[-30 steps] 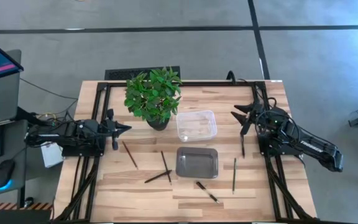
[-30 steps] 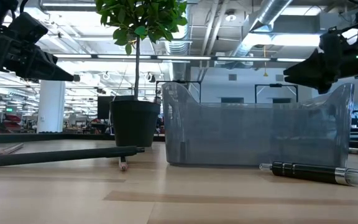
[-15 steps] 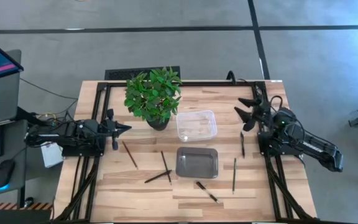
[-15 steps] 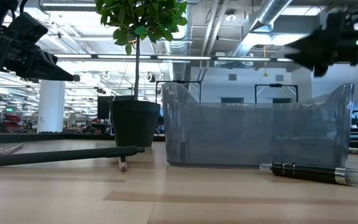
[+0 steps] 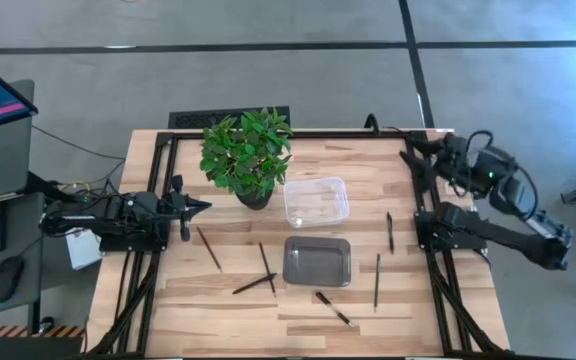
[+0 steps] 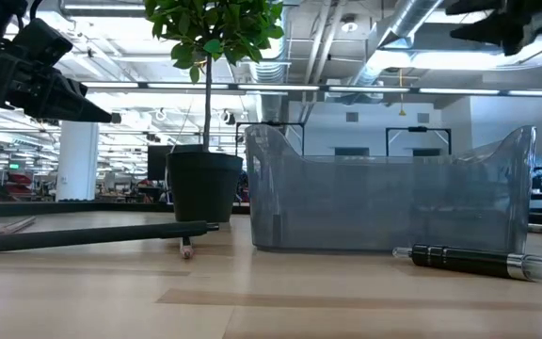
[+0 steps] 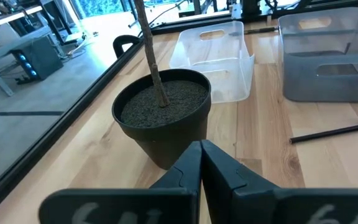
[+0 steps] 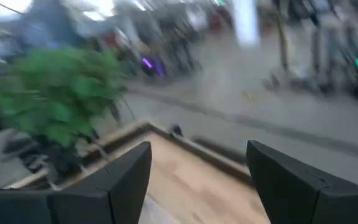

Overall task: Sort pens & pencils
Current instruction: Put the top right black pen into the transparent bin

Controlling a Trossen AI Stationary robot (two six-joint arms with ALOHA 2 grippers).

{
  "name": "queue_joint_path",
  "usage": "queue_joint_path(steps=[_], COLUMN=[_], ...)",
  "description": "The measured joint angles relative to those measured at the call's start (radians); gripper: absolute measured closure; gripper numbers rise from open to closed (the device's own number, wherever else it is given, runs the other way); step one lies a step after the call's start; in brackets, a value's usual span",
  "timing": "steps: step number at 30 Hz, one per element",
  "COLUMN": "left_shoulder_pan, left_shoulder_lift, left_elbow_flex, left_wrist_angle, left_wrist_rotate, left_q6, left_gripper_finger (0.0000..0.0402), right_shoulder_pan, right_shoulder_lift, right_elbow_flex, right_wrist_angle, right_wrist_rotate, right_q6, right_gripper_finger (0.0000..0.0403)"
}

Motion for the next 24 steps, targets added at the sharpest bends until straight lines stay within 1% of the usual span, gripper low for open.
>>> queue_joint_path(steps=[2, 6, 9, 11, 14, 17, 20, 24], left_shoulder_pan=[0.000, 0.000, 0.000, 0.000, 0.000, 0.000, 0.000, 0.000], left_shoulder_lift=[0.000, 0.000, 0.000, 0.000, 0.000, 0.000, 0.000, 0.000], left_elbow_flex=[0.000, 0.000, 0.000, 0.000, 0.000, 0.000, 0.000, 0.000], left_wrist_angle=[0.000, 0.000, 0.000, 0.000, 0.000, 0.000, 0.000, 0.000], left_wrist_rotate=[0.000, -0.001, -0.001, -0.001, -0.001, -0.001, -0.001, -0.001], left_q6=[0.000, 0.000, 0.000, 0.000, 0.000, 0.000, -0.006, -0.005], left_gripper_finger=[0.0401, 0.0401, 0.0401, 0.0401, 0.0401, 0.0401, 0.0401, 0.0401], right_shoulder_pan=[0.000, 0.000, 0.000, 0.000, 0.000, 0.009, 0.043, 0.111], right_shoulder_lift=[0.090, 0.270, 0.385, 0.444, 0.512, 0.551, 0.569, 0.571], right_elbow_flex=[0.101, 0.292, 0.387, 0.419, 0.417, 0.387, 0.328, 0.250], right_wrist_angle=[-0.135, -0.456, -0.678, -0.797, -0.909, -0.984, -0.978, -0.927], right_wrist_rotate=[0.019, 0.023, 0.025, 0.026, 0.021, -0.015, -0.060, -0.067], right_q6=[0.058, 0.200, 0.349, 0.435, 0.561, 0.635, 0.677, 0.739], right_gripper_finger=[0.0117, 0.0117, 0.0117, 0.0117, 0.0117, 0.0117, 0.0117, 0.0117])
